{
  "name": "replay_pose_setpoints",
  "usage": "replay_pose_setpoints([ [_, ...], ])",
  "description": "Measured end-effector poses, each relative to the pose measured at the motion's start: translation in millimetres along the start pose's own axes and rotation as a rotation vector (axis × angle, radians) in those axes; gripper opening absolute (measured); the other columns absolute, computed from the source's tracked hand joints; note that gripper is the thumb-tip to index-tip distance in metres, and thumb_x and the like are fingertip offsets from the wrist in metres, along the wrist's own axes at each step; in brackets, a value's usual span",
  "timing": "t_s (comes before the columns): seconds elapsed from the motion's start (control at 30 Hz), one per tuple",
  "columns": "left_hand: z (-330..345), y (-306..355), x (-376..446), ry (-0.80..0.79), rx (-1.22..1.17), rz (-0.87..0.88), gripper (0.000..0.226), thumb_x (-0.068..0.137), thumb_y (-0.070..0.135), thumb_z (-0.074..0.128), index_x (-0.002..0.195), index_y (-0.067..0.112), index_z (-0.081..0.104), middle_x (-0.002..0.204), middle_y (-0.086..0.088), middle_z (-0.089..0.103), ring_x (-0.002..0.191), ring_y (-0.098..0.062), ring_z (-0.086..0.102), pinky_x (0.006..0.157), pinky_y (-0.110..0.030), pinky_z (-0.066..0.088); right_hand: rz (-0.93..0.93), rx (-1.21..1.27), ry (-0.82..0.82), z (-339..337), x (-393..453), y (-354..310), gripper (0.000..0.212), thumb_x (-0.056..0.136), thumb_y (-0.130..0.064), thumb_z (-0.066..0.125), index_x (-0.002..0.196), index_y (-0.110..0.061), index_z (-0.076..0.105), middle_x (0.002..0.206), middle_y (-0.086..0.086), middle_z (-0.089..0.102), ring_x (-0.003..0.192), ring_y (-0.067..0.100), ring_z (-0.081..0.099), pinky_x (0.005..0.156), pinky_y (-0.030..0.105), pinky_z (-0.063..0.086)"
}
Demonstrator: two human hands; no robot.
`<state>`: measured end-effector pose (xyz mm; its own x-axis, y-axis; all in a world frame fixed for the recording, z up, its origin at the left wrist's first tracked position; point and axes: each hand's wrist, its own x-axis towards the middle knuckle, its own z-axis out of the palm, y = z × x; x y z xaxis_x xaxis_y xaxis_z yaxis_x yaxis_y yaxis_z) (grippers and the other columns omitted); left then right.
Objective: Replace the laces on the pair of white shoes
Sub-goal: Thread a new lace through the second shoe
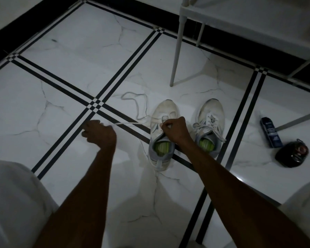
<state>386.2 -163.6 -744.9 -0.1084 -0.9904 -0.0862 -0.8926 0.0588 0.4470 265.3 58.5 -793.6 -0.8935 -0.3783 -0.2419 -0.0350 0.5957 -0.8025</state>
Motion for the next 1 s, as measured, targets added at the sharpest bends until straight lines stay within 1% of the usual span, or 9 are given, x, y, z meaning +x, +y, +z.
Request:
replay_pose_setpoints([
  [0.13,28.2,19.3,-52.1,-0.237,-0.124,0.582,0.026,0.093,0.03,0.057,0.108,0.013,0.068,0.113,-0.014,0.064,0.107,-0.036,0.057,0.086,-0.048,0.049,0.01,-0.013,-0.015,6.8,2.7,1.8,0.021,0.081,-0.034,0.07,0.084,-0.015,0.079,0.1,0.016,0.068,0.092,0.028,0.067,0.089,0.04,0.057],
  [0.23,48.9,28.4,-76.7,-0.422,-0.199,0.753,0.033,0.086,0.045,0.055,0.09,0.019,0.074,0.097,-0.006,0.07,0.094,-0.026,0.063,0.083,-0.046,0.052,-0.034,-0.039,-0.012,7.9,4.3,2.6,0.03,0.081,-0.038,0.064,0.086,-0.013,0.079,0.096,0.016,0.07,0.092,0.029,0.066,0.086,0.039,0.057],
  [0.33,52.3,32.3,-89.3,-0.503,-0.277,0.683,0.019,0.087,0.026,0.068,0.083,0.009,0.074,0.092,-0.011,0.068,0.09,-0.024,0.065,0.081,-0.044,0.054,-0.03,-0.066,-0.032,6.7,4.3,4.0,0.023,0.085,-0.032,0.068,0.088,-0.013,0.08,0.099,0.017,0.069,0.096,0.026,0.065,0.089,0.035,0.055],
  [0.43,45.8,31.4,-75.4,-0.39,-0.223,0.518,0.008,0.084,0.009,0.07,0.09,0.005,0.07,0.098,-0.016,0.067,0.095,-0.031,0.064,0.083,-0.043,0.052,-0.044,-0.03,-0.031,4.8,4.5,12.1,0.023,0.084,-0.035,0.071,0.088,-0.013,0.08,0.102,0.014,0.068,0.099,0.028,0.065,0.093,0.034,0.054],
  [0.57,26.4,0.9,-24.1,-0.242,0.003,-0.029,0.034,0.094,0.019,0.064,0.121,-0.002,0.063,0.124,-0.023,0.063,0.118,-0.04,0.059,0.096,-0.05,0.05,-0.011,-0.035,-0.017,3.8,7.3,16.7,0.022,0.083,-0.036,0.075,0.087,-0.016,0.079,0.109,0.013,0.065,0.086,0.024,0.069,0.093,0.031,0.055],
  [0.63,20.9,-9.8,-18.4,-0.268,0.096,-0.1,0.041,0.095,0.023,0.065,0.126,-0.002,0.058,0.131,-0.023,0.058,0.125,-0.041,0.052,0.102,-0.051,0.045,-0.025,-0.045,-0.016,6.5,6.9,14.7,0.016,0.082,-0.034,0.075,0.083,-0.018,0.079,0.107,0.013,0.065,0.082,0.023,0.069,0.09,0.031,0.056],
  [0.77,22.9,-0.4,-44.8,-0.286,0.094,0.152,0.049,0.083,0.021,0.074,0.126,0.005,0.056,0.129,-0.018,0.054,0.122,-0.041,0.045,0.099,-0.049,0.04,-0.032,-0.06,0.001,10.1,5.9,12.7,0.013,0.083,-0.029,0.074,0.08,-0.017,0.078,0.105,0.014,0.065,0.079,0.023,0.069,0.087,0.032,0.057],
  [0.87,28.6,13.8,-57.8,-0.327,-0.078,0.44,0.055,0.078,0.007,0.062,0.132,0.009,0.056,0.132,-0.017,0.055,0.125,-0.04,0.045,0.1,-0.046,0.035,-0.052,-0.071,0.002,8.9,4.7,12.0,0.015,0.083,-0.03,0.073,0.08,-0.017,0.079,0.106,0.013,0.064,0.077,0.022,0.068,0.086,0.031,0.057],
  [1.0,43.7,35.9,-70.1,-0.48,-0.103,0.835,0.055,0.076,0.015,0.048,0.128,0.015,0.064,0.135,-0.014,0.056,0.122,-0.039,0.05,0.1,-0.042,0.036,-0.064,-0.084,-0.006,8.9,4.3,9.8,0.027,0.083,-0.04,0.067,0.083,-0.016,0.079,0.104,0.013,0.065,0.075,0.021,0.069,0.082,0.032,0.058],
])
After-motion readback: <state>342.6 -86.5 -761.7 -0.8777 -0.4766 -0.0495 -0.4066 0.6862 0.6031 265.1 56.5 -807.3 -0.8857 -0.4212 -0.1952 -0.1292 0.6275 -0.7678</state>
